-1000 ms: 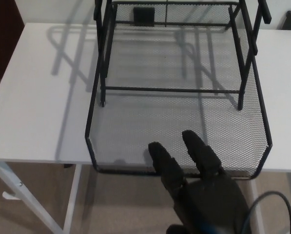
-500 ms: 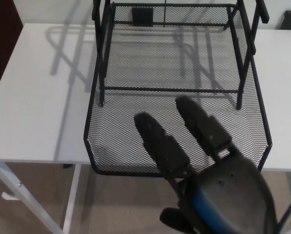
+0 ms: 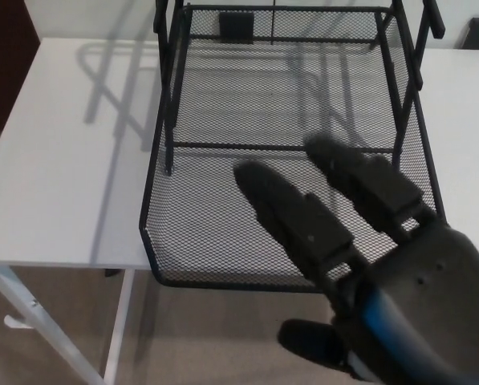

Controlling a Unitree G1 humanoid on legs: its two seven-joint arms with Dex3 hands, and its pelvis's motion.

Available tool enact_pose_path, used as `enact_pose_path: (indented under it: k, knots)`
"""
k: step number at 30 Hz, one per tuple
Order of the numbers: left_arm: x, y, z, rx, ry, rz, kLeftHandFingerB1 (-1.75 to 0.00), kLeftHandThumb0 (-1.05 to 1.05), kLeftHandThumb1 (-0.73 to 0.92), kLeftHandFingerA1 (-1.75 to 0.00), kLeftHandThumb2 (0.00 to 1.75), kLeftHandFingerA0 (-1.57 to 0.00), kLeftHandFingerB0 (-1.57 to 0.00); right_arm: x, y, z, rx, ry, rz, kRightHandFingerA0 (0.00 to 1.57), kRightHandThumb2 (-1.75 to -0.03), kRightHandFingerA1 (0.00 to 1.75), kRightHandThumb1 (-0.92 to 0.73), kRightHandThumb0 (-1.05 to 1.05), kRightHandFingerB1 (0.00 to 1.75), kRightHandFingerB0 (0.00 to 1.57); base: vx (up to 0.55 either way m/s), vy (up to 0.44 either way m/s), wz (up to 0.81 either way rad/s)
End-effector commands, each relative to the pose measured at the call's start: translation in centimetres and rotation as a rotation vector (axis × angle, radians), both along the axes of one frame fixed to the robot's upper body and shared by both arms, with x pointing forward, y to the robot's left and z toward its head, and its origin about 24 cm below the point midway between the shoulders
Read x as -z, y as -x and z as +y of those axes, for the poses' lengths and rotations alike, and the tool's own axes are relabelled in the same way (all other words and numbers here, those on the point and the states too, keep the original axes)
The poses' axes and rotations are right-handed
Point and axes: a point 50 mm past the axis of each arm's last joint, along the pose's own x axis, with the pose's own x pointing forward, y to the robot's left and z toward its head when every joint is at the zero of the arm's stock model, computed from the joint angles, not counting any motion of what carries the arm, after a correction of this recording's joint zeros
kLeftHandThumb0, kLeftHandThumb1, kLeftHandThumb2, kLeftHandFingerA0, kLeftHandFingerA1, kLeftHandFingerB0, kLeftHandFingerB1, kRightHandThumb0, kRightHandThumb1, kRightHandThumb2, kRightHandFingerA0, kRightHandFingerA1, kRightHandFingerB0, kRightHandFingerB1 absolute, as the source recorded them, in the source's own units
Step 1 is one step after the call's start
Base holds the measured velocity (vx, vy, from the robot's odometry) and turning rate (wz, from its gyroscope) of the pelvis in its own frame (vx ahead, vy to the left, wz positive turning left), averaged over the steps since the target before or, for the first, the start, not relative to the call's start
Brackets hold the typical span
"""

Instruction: The robot walks towards a file tray kept in the middle of a desk and uses its right hand to grab a tray and pulls it out towards itself

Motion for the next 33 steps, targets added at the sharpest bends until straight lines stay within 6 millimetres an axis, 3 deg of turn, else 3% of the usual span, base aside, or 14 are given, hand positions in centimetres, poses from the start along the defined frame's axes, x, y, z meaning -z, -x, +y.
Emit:
enact_pose_path:
  k: [1, 4, 8, 13, 17, 18, 20, 21, 22, 25, 26, 27, 30, 33]
  knots:
    - [-0.3, 0.0, 1.0, 0.008, -0.025, 0.009, -0.63, -0.5, 0.37, -0.68, 0.53, -0.75, -0.42, -7.0, 5.5, -8.2, -0.671, -0.47, 0.169, 0.98, -0.58, 1.36, -0.6, -0.64, 0.88, 0.95, 0.0, 0.0, 0.0]
    - [-0.1, 0.2, 1.0, 0.001, -0.019, 0.02, -0.63, -0.49, 0.36, -0.67, 0.53, -0.74, -0.41, -7.9, 5.9, -9.3, -0.782, -0.602, 0.352, 1.06, -0.81, 1.26, -0.38, -0.59, 0.72, 0.86, 0.0, 0.0, 0.0]
    - [0.0, 0.3, 1.0, 0.007, -0.031, 0.024, -0.66, -0.52, 0.26, -0.74, 0.75, -0.73, -0.41, -8.2, 7.4, -9.6, -0.88, -0.719, 0.168, 0.78, -0.62, 0.93, -0.71, -0.46, 0.41, 0.71, 0.0, 0.0, 0.0]
    - [0.2, 0.4, 1.2, -0.008, -0.033, 0.037, -0.65, -0.5, 0.26, -0.73, 0.74, -0.73, -0.4, -8.2, 8.7, -10.3, -0.79, -0.758, 0.11, 0.81, -0.62, 0.89, -0.7, -0.56, 0.44, 0.77, 0.0, 0.0, 0.0]
    - [0.2, 0.5, 1.3, -0.004, -0.038, 0.04, -0.61, -0.47, 0.36, -0.65, 0.53, -0.77, -0.41, -8.5, 7.3, -11.2, -0.88, -0.744, 0.449, 0.79, -0.6, 0.93, -0.66, -0.48, 0.42, 0.71, 0.0, 0.0, 0.0]
    - [0.2, 0.6, 1.3, -0.002, -0.039, 0.036, -0.65, -0.5, 0.27, -0.72, 0.74, -0.74, -0.41, -8.8, 7.5, -10.8, -0.841, -0.78, 0.24, 0.84, -0.59, 0.95, -0.61, -0.41, 0.42, 0.77, 0.0, 0.0, 0.0]
    - [0.2, 0.7, 1.4, -0.002, -0.042, 0.037, -0.66, -0.51, 0.26, -0.72, 0.74, -0.74, -0.41, -8.1, 7.8, -10.5, -0.772, -0.744, 0.256, 0.75, -0.58, 1.54, -0.61, -0.48, 0.57, 0.82, 0.0, 0.0, 0.0]
    - [0.1, 0.6, 1.3, -0.005, -0.037, 0.035, -0.62, -0.49, 0.37, -0.66, 0.53, -0.78, -0.41, -7.5, 7.8, -11.1, -0.63, -0.652, 0.432, 0.8, -0.56, 1.7, -0.58, -0.54, 1.11, 0.75, 0.0, 0.0, 0.0]
    - [0.1, 0.6, 1.3, -0.007, -0.029, 0.034, -0.65, -0.5, 0.27, -0.72, 0.74, -0.74, -0.4, -6.9, 7.5, -11.8, -0.526, -0.543, 0.65, 0.95, -0.59, 1.75, -0.59, -0.59, 1.75, 0.7, 0.0, 0.0, 0.0]
    - [0.3, 0.9, 1.2, 0.003, -0.034, 0.043, -0.65, -0.52, 0.27, -0.72, 0.74, -0.76, -0.4, -4.4, 6.1, -12.9, -0.428, -0.435, 0.794, 1.25, -0.97, 1.28, -0.43, -0.36, 1.3, 1.31, 0.0, 0.0, 0.0]
    - [0.4, 0.7, 1.2, 0.004, -0.035, 0.041, -0.66, -0.52, 0.26, -0.73, 0.75, -0.77, -0.4, -3.0, 6.3, -13.7, -0.362, -0.447, 0.862, 1.02, -0.61, 1.75, -0.61, -0.57, 1.48, 1.01, 0.0, 0.0, 0.0]
    - [0.4, 0.5, 1.2, 0.007, -0.04, 0.039, -0.66, -0.53, 0.26, -0.73, 0.75, -0.77, -0.4, -1.7, 6.6, -14.3, -0.306, -0.463, 0.931, 1.35, -0.89, 1.46, -0.47, -0.54, 1.23, 1.11, 0.0, 0.0, 0.0]
    - [-0.1, 0.2, 1.4, 0.01, -0.047, 0.031, -0.63, -0.5, 0.38, -0.65, 0.53, -0.78, -0.4, 1.4, 7.5, -15.8, -0.153, -0.508, 1.104, 1.23, -0.61, 1.46, -0.61, -0.64, 1.22, 1.21, 0.0, 0.0, 0.0]
    - [-0.1, 0.2, 1.5, -0.011, -0.028, 0.026, -0.66, -0.51, 0.26, -0.73, 0.74, -0.74, -0.39, 4.4, 7.7, -16.7, -0.054, -0.489, 1.157, 1.33, -0.89, 1.24, -0.55, -0.73, 0.86, 1.23, 0.0, 0.0, 0.0]
